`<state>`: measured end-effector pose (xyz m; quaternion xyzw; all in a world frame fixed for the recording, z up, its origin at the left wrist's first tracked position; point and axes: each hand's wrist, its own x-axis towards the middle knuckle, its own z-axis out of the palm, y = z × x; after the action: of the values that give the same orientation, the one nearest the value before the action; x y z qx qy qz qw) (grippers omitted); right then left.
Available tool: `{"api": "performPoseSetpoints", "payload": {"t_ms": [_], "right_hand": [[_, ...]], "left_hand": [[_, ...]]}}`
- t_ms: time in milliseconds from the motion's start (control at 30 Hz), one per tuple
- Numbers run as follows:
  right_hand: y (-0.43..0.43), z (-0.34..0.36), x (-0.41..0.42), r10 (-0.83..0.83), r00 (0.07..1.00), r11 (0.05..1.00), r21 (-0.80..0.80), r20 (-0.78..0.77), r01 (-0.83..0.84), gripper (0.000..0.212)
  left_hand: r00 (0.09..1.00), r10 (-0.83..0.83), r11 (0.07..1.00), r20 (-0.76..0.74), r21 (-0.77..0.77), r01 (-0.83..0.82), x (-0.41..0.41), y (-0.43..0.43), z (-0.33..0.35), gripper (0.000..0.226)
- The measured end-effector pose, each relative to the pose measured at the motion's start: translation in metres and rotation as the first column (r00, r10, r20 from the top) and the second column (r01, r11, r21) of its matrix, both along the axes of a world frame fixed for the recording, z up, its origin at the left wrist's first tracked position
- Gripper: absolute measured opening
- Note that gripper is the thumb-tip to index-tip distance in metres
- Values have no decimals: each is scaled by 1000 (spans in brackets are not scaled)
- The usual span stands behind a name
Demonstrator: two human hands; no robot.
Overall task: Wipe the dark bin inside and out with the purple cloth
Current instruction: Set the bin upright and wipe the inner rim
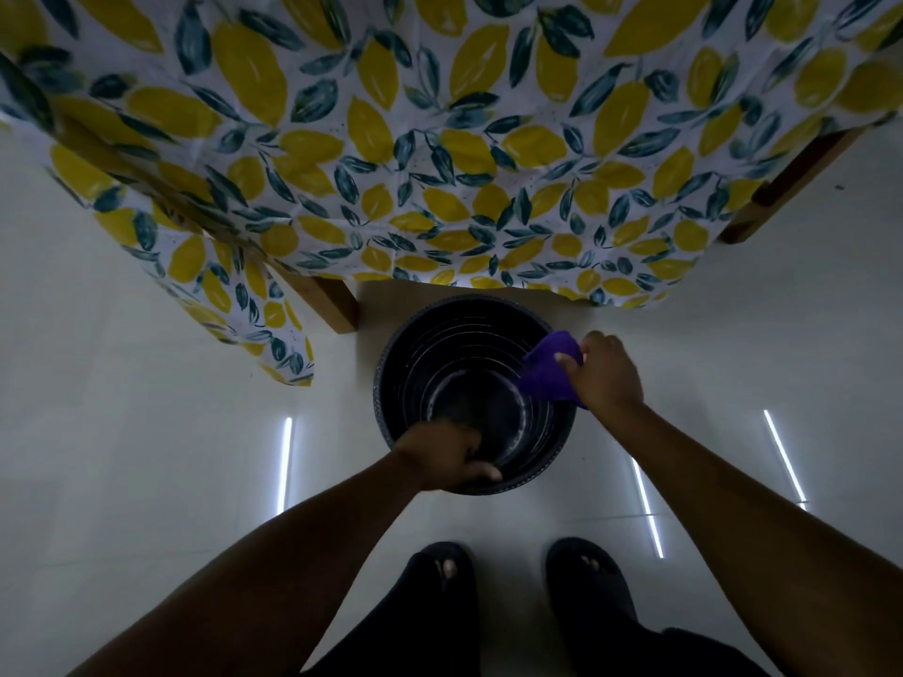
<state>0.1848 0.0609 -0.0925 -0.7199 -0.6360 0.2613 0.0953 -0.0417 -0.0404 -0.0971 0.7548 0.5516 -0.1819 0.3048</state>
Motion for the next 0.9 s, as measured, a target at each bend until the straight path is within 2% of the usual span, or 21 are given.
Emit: {"api": "performPoseSetpoints", "payload": {"t_ms": [67,167,233,300,400,700,767,900], "right_hand": [[-10,-3,-7,26,1000,999,-48,-1,-26,47],[-16,-3,-13,13,1000,999,-46,18,-12,50],[-14,-1,-15,7,1000,998,-59,17,-6,50],[-13,0,-16,7,1000,998,-69,10,-7,51],[-11,-1,-17,3,1000,997,-76,-3,-3,50],[-24,-34,-16,14,999,992,125,-33,-10,30],[-23,-38,-14,16,999,992,123,-43,-11,28],[-16,-28,-11,35,998,998,52,-44,-33,29]], "left_hand": [[992,83,973,-99,224,-59,-8,10,5,49],[912,375,864,-165,419,-280,-27,17,6,58],[813,566,777,-140,420,-469,-40,18,8,67],[720,691,698,-58,312,-645,-50,18,5,68],[682,725,659,94,192,-727,-59,11,-3,62],[533,688,506,493,201,-839,-58,-12,-33,56],[559,646,514,521,244,-822,-59,-12,-33,56],[534,714,520,453,169,-838,-61,0,-23,50]]}}
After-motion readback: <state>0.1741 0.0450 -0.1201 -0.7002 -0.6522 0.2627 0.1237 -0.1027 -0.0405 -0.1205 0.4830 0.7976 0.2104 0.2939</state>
